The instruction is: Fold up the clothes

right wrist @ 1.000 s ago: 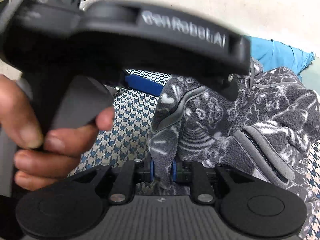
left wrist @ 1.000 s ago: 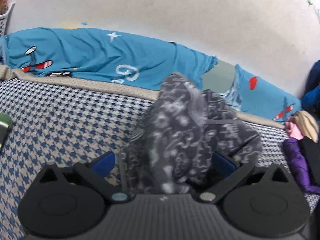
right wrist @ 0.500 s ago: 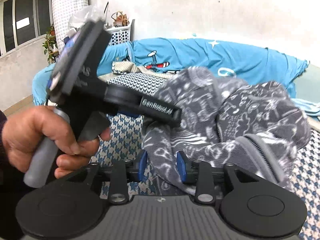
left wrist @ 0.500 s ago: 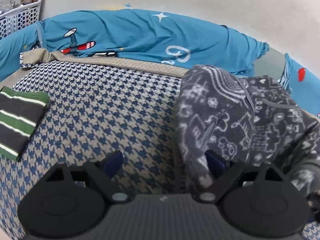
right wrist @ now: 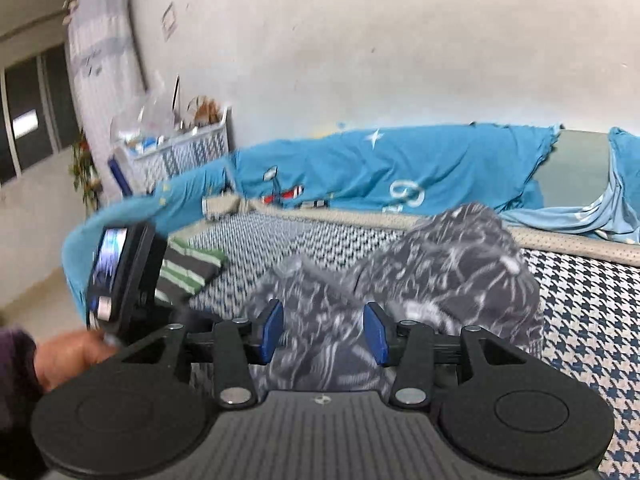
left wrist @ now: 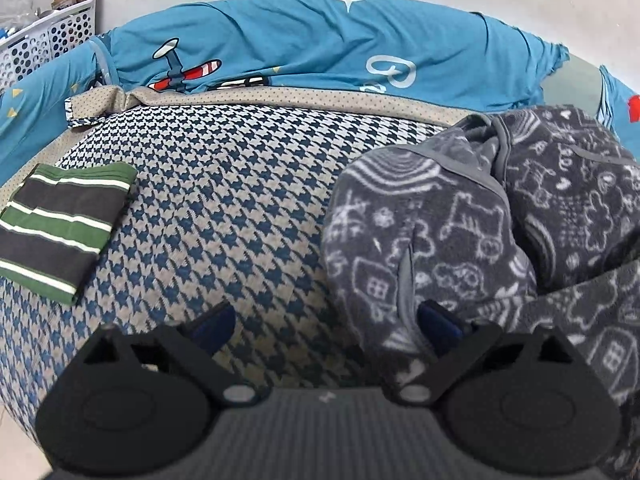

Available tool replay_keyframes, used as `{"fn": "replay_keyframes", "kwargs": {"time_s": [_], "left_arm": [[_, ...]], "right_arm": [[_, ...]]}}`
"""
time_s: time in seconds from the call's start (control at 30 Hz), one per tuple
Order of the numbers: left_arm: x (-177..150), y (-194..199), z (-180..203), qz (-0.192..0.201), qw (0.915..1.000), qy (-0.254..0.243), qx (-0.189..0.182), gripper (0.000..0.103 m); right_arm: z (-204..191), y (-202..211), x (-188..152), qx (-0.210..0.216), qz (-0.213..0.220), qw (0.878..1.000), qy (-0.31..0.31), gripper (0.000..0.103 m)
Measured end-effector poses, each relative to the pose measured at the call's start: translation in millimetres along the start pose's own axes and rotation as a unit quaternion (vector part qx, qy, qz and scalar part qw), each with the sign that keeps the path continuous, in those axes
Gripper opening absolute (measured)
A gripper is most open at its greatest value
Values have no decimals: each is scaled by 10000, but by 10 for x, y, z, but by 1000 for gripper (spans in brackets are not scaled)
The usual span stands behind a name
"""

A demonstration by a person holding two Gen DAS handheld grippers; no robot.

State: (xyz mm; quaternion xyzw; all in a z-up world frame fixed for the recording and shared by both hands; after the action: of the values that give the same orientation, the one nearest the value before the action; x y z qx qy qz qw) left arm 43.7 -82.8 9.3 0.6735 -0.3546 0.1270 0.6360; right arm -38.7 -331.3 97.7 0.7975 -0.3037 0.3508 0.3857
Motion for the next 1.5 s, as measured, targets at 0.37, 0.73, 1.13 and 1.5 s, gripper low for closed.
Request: {"fn": "replay_keyframes", "kwargs": {"time_s": [0.37,0.73,1.13,1.5], "left_arm": [[-34,50,-67,-30,9998,37,-180,100],[22,125,-173,451,9928,736,-835,103],[23,10,40,199,9980,365,-481,103],[67,60,238,307,9960,209,-816,103]], "right_arm": [[362,-125,200,-1245,540,9884,-688,66],[602,-550,126,-1298,333,9830,-1254,71],[544,-302,215,-1652,1044,9746,-1093,19],[598,127,217,-2334,1559,9528,-1159,12]]}}
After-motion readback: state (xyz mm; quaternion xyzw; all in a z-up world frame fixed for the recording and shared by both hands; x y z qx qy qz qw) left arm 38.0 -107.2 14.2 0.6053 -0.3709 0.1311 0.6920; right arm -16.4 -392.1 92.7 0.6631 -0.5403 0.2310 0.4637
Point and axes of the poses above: each gripper's, at about its wrist camera, not at the fingertips, and y roughly against the way its jaws point, z to its right, x to its top, the point moved 2 cm from there along -y, roughly the way its jaws point, and after that the axes turned 14 degrees about -y, right-handed, at the moved point
